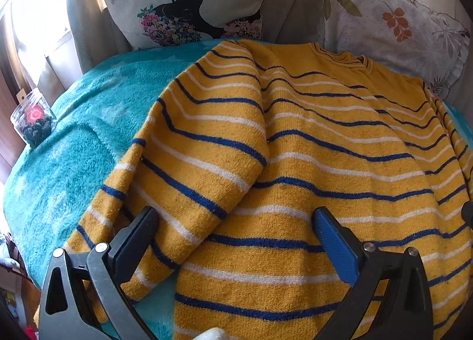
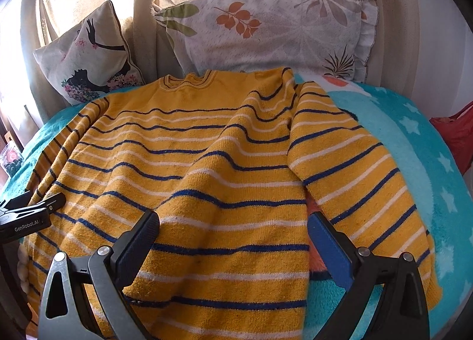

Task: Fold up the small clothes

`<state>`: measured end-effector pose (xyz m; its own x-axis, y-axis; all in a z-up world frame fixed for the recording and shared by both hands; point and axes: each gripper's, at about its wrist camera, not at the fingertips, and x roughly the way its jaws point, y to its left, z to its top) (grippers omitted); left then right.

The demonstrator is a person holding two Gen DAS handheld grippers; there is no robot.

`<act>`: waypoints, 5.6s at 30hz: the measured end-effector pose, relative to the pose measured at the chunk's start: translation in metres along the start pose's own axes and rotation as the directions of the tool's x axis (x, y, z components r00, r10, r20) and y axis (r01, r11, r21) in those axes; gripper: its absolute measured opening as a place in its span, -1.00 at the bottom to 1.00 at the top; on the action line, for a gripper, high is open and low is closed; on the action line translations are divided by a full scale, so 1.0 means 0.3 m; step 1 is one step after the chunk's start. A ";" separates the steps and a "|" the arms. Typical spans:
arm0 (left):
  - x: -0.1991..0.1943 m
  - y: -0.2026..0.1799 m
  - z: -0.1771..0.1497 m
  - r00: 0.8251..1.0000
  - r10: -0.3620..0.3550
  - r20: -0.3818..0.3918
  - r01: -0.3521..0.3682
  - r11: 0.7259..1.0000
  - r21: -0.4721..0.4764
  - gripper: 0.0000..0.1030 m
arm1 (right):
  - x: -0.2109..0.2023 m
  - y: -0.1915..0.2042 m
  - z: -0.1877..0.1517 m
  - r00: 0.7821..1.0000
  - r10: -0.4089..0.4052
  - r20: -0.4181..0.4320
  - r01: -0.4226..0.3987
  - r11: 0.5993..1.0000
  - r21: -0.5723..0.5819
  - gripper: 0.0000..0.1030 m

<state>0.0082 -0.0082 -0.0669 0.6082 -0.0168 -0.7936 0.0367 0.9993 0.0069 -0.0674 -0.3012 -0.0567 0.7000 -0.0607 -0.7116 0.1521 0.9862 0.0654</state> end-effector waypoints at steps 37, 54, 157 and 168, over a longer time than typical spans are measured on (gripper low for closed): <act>-0.104 0.649 0.290 0.958 0.282 0.053 -0.268 0.945 -0.188 -0.83 | 0.050 -0.003 -0.017 0.998 0.040 -0.047 -0.038 0.999 0.028 0.98; -0.280 0.264 0.017 0.988 -0.108 0.110 0.117 0.990 -0.081 0.19 | -0.060 -0.474 -0.110 0.990 -0.134 -0.051 0.140 0.980 0.140 0.39; -0.400 0.789 -0.131 0.981 0.047 0.190 0.040 0.904 -0.427 0.33 | -0.093 1.034 0.153 0.836 0.536 -0.119 -0.499 0.652 -0.571 -0.77; -0.290 0.492 -0.020 0.985 -0.110 0.135 0.143 0.953 -0.268 0.33 | 0.204 -0.016 0.452 0.999 0.005 0.031 -0.007 0.996 0.087 -0.68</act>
<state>-0.0442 0.1411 -0.0006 0.7017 -0.1310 -0.7003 -0.0902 0.9587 -0.2698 0.0693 -0.3305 -0.0058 0.7222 -0.0610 -0.6890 0.2069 0.9696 0.1310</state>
